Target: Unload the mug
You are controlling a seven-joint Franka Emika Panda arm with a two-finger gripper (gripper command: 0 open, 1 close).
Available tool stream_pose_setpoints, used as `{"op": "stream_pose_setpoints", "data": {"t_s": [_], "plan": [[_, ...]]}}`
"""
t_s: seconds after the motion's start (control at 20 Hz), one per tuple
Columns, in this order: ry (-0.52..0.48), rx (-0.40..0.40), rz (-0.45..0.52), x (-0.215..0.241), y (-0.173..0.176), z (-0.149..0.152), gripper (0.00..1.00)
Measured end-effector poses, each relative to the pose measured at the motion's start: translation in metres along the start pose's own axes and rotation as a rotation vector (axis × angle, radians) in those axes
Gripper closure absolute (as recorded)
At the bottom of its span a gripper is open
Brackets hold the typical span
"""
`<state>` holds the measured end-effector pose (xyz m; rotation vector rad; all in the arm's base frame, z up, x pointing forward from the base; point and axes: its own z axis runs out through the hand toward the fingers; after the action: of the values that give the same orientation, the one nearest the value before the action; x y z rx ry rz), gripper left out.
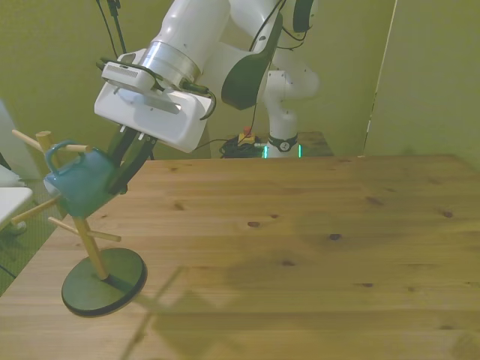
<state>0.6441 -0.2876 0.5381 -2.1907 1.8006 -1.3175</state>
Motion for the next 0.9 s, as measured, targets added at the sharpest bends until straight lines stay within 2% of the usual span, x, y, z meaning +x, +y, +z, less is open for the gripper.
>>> {"op": "stream_pose_setpoints", "data": {"t_s": [0.4,0.7,0.9], "plan": [[-0.007,0.014,0.001,-0.002,-0.005,-0.012,1.00],[-0.020,0.026,0.006,0.000,-0.020,-0.037,1.00],[-0.037,0.020,0.006,-0.007,-0.032,-0.042,1.00]]}}
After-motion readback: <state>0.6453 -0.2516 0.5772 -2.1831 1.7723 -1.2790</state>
